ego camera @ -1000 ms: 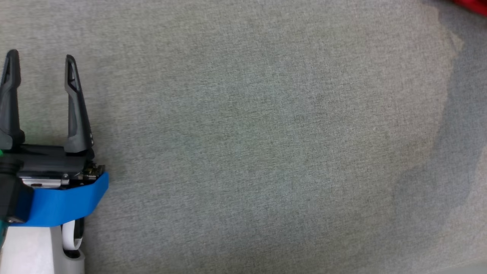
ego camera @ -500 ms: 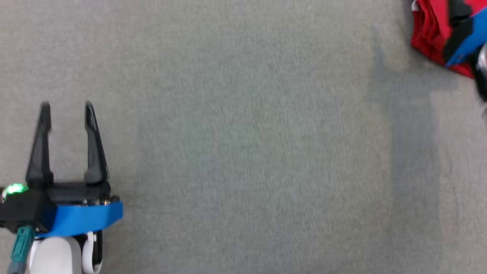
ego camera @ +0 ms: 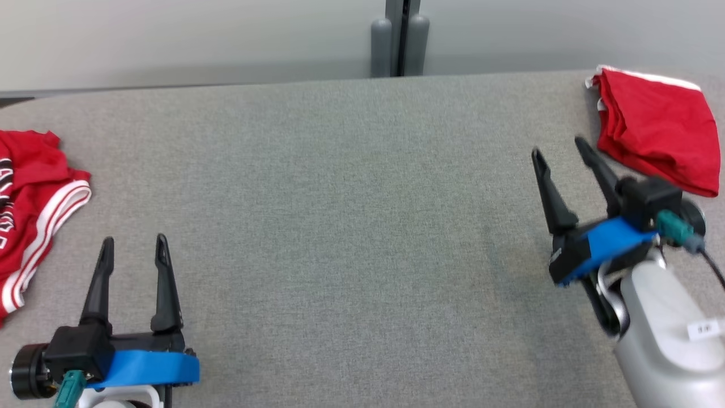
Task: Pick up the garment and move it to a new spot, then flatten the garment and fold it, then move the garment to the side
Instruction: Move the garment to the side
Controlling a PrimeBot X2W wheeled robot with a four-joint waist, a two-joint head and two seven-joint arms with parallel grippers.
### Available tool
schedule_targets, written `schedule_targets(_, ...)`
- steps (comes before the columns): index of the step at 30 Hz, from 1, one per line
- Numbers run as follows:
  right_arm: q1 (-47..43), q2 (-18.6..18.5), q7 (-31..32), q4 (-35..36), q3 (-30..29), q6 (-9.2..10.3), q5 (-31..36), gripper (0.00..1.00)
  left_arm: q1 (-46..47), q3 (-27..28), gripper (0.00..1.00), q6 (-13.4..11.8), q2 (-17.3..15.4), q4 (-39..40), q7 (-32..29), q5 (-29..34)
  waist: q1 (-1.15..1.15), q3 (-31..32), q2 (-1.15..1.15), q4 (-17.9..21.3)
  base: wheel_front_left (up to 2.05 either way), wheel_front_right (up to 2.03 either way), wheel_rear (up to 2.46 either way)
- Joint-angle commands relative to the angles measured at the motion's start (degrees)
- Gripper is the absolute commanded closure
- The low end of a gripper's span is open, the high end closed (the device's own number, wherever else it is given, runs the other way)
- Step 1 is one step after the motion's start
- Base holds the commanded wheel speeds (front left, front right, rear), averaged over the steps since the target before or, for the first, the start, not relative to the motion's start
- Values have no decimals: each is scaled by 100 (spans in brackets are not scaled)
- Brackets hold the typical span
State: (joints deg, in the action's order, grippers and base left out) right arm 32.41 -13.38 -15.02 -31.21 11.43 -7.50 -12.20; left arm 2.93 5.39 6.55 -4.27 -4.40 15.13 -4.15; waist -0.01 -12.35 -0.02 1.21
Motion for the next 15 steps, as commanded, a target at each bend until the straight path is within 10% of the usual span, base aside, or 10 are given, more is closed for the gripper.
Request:
schedule_targets(1, -211, 11, -22, 82, -66, 0, -15, 0, -59, 37, 0, 15, 12, -52, 3, -25, 1, 73, 2, 11, 0, 0, 0)
schedule_targets(15, -2309, 549, -21, 1097, -669, 0, -75, 0, -511, 71, 0, 57, 88, -601, 3, -74, 1, 744, 2, 26, 0, 0, 0)
